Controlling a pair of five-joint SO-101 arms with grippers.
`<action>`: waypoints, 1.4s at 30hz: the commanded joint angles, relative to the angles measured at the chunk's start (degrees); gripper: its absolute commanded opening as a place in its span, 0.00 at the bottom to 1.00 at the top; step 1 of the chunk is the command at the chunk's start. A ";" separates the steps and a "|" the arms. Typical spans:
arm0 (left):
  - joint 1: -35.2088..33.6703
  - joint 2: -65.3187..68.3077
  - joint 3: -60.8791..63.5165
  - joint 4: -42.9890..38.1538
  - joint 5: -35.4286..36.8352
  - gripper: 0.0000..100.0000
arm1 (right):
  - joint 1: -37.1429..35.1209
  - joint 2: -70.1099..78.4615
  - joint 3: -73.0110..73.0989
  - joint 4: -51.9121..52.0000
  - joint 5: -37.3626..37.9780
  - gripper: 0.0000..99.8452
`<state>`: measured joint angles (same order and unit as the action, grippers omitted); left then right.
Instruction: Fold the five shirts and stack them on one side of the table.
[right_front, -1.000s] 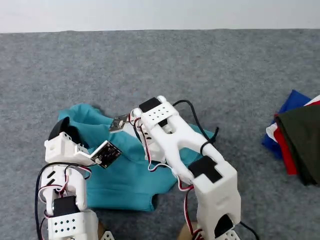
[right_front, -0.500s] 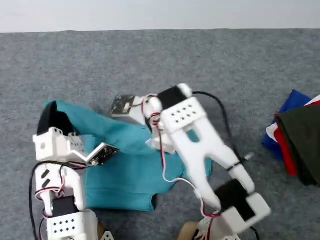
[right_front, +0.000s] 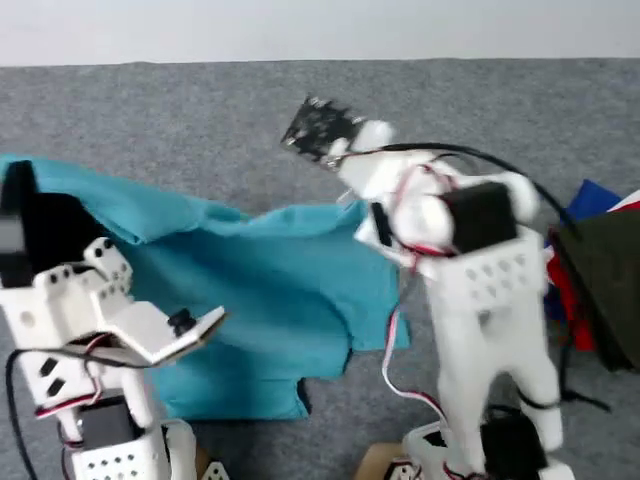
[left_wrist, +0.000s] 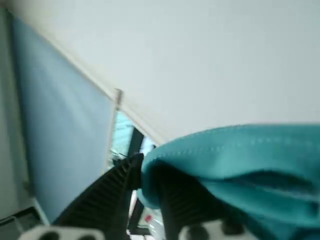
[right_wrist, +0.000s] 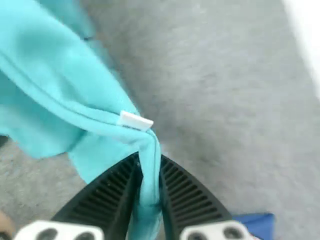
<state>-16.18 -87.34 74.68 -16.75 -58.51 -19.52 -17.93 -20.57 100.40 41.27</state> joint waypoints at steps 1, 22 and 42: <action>0.26 -0.53 -7.60 -1.41 -0.26 0.00 | 4.00 -6.73 -5.10 2.07 -0.53 0.01; 0.18 -0.44 -23.78 -0.97 -0.26 0.00 | 13.58 -32.92 0.26 2.24 3.16 0.01; 6.68 0.18 9.10 16.88 -0.44 0.00 | 13.41 -31.96 56.00 -41.63 3.43 0.01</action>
<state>-10.55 -87.16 76.70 6.73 -58.51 -6.77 -49.76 30.42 67.34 44.09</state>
